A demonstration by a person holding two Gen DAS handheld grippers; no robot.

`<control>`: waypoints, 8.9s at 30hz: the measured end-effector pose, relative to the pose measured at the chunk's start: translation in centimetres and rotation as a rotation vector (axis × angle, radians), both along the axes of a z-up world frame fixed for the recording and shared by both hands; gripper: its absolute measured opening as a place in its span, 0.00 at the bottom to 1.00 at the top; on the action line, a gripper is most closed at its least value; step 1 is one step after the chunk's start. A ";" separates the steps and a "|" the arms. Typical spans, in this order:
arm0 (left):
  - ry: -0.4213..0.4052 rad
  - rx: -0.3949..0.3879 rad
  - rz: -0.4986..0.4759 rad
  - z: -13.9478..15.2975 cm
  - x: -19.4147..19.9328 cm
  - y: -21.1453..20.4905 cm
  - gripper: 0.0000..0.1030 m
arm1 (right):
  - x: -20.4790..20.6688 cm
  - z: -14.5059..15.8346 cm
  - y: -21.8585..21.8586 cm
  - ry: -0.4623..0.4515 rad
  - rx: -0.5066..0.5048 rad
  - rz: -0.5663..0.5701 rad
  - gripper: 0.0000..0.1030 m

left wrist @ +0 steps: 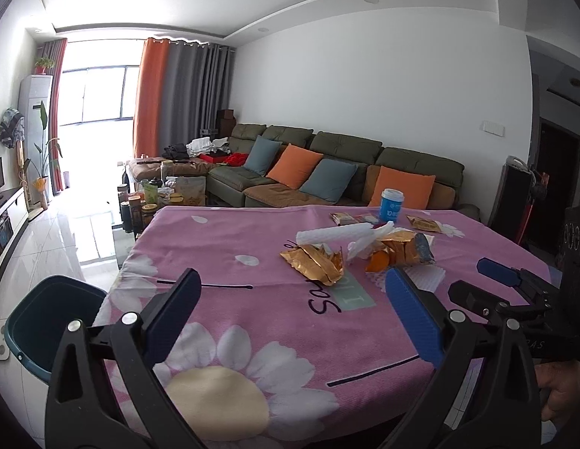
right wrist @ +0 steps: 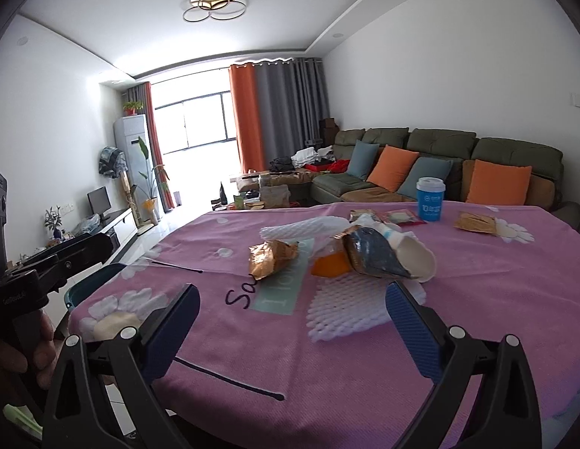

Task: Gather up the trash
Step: 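Move both open tools back over the table, then reach the right tool toward the black plastic bag while the left tool reaches toward the gold foil wrapper, then grasp the white foam net with the right tool while the left tool grasps the gold foil wrapper, then carry the foam net and gold foil wrapper with both tools over the teal bin, then open both tools to drop the foam net and foil wrapper into the bin, then move both open tools back over the table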

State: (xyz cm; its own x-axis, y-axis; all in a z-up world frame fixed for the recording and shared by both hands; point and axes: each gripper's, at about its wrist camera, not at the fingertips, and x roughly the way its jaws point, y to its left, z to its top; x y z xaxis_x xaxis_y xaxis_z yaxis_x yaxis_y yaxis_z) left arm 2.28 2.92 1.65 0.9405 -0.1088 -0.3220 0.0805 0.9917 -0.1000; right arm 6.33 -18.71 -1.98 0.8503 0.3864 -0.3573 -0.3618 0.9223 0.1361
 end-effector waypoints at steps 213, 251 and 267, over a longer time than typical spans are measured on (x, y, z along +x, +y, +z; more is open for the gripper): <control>0.463 -0.168 0.594 -12.0 5.0 34.9 0.92 | 12.3 -2.4 47.4 0.369 -0.500 0.822 0.46; 0.012 -0.016 0.186 3.2 0.4 8.6 0.94 | 1.8 6.0 7.3 -0.057 -0.044 0.145 0.93; 0.192 0.039 -0.069 -2.8 9.5 -1.5 0.94 | 6.2 -0.7 -2.3 0.106 -0.165 -0.139 0.93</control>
State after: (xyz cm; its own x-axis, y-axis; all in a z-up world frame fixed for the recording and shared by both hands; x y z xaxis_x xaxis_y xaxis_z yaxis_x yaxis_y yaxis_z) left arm 11.81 1.38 -1.13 0.8520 -0.1548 -0.5002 0.1314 0.9879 -0.0819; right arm 12.55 -20.99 -2.69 0.8455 0.1972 -0.4962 -0.2216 0.9751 0.0099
